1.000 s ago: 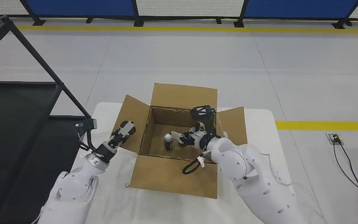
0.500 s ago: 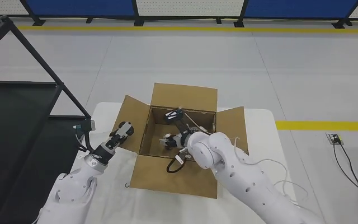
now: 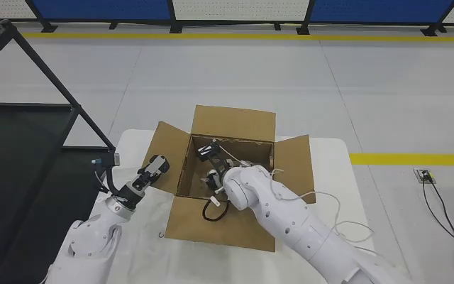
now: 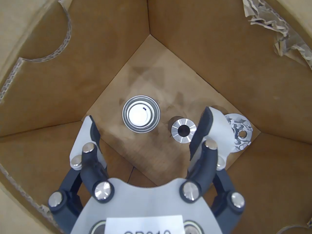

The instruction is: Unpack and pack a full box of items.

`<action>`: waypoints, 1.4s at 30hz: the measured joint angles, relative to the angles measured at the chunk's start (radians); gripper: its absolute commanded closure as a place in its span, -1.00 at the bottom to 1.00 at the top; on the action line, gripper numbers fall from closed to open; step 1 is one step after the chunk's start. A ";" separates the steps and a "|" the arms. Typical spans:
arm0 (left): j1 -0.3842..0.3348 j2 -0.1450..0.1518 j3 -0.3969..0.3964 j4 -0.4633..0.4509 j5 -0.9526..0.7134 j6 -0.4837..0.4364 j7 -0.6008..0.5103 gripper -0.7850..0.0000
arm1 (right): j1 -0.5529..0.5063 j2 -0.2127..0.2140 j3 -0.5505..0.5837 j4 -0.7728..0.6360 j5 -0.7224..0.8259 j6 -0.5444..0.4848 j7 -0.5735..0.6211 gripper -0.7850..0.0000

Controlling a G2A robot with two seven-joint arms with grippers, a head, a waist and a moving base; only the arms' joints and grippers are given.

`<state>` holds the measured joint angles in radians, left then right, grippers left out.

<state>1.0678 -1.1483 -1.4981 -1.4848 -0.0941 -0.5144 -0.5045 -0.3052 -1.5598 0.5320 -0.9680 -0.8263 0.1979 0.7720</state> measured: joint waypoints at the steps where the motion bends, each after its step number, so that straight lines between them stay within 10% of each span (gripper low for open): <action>1: 0.001 0.000 0.000 -0.001 -0.001 -0.001 0.000 -1.00 | 0.003 -0.006 -0.004 0.012 -0.002 0.003 -0.003 -0.57; 12: 0.010 0.004 -0.006 -0.006 -0.003 -0.008 0.003 -1.00 | 0.035 -0.075 -0.028 0.139 -0.011 0.004 -0.006 -0.54; 13: 0.010 0.004 -0.006 -0.006 -0.003 -0.008 0.004 -1.00 | 0.037 -0.079 -0.029 0.146 -0.011 0.002 -0.004 -0.04; 21: 0.012 0.005 -0.003 -0.005 -0.002 -0.009 0.011 -1.00 | 0.044 -0.109 -0.021 0.194 -0.014 -0.027 -0.008 1.00; 42: 0.006 0.008 0.008 -0.005 -0.004 -0.009 0.008 -1.00 | -0.074 -0.029 0.190 -0.061 -0.133 -0.020 -0.040 1.00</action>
<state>1.0740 -1.1402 -1.4905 -1.4895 -0.0979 -0.5236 -0.4966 -0.3788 -1.5892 0.7224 -1.0293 -0.9591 0.1778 0.7323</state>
